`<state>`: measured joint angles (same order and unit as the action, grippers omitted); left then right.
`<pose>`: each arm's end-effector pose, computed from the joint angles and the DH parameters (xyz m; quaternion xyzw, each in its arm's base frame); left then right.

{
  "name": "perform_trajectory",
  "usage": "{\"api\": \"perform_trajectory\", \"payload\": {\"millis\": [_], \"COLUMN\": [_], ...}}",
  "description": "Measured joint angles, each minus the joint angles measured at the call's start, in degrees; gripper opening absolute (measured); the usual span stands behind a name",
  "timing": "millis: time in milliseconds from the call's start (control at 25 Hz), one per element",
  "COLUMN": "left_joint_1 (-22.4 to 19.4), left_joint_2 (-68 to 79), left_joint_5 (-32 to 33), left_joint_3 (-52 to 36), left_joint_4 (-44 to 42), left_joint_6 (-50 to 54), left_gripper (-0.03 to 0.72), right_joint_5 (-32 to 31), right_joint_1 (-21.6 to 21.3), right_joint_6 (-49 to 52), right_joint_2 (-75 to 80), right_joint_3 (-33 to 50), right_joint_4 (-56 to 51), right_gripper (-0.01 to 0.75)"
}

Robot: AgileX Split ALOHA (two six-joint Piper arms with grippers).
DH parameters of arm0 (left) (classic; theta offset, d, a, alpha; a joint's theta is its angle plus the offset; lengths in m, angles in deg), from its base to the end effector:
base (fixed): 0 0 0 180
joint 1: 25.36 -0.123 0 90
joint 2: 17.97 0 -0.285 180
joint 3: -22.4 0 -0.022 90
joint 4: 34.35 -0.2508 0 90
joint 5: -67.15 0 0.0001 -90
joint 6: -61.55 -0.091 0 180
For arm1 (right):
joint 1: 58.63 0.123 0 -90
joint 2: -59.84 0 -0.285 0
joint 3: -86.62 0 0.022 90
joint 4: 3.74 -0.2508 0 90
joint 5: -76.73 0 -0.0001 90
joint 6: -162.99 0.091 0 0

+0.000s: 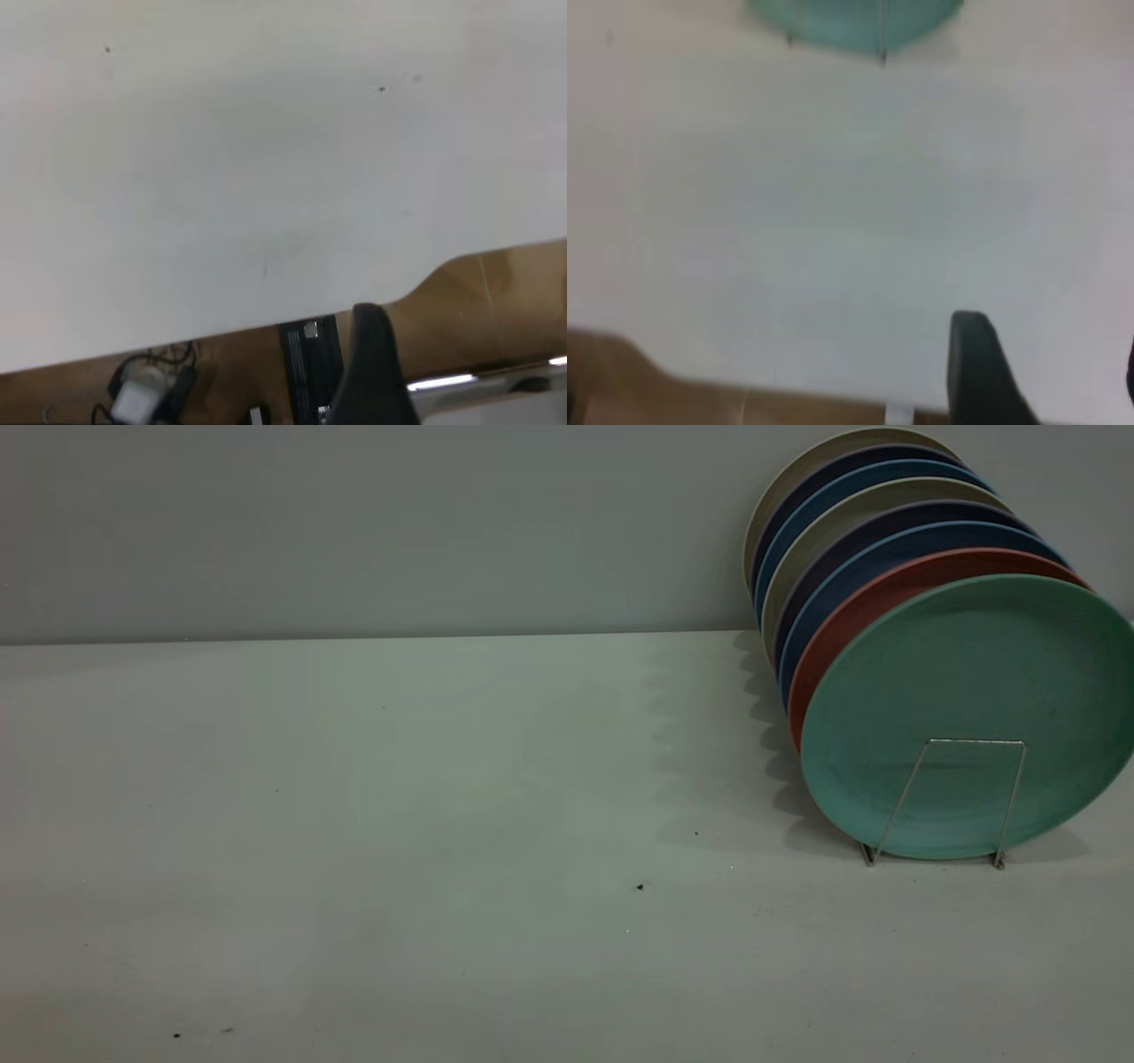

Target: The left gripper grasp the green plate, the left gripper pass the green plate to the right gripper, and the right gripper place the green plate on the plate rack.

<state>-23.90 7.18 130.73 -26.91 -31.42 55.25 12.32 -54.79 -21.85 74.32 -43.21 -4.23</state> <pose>0.0384 -0.0051 0.2649 0.0607 0.9314 -0.0103 0.3587 0.0118 0.0015 0.2641 -0.0683 0.9002 0.0005 0.4301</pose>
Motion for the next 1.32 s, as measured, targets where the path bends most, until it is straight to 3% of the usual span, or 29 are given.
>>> {"api": "perform_trajectory", "payload": {"millis": [160, 520, 1320], "left_joint_1": [0.0, 0.0, 0.0], "left_joint_2": [-3.95, -18.2, -18.61], "left_joint_5": [0.05, 1.17, 1.62], "left_joint_3": [0.0, 0.0, 0.0], "left_joint_4": [0.0, 0.0, -0.12], "left_joint_6": [0.0, 0.05, 0.01], "left_gripper": [0.591, 0.591, 0.591], "right_joint_5": [-0.6, -0.74, -0.74], "right_joint_1": [-0.06, -1.04, -1.04], "right_joint_6": [0.0, 0.0, 0.0], "right_joint_2": [-7.5, -7.64, -7.68], "right_joint_3": [0.0, 0.0, 0.0], "right_joint_4": [0.0, 0.0, 0.0], "right_gripper": [0.412, 0.412, 0.412]}}
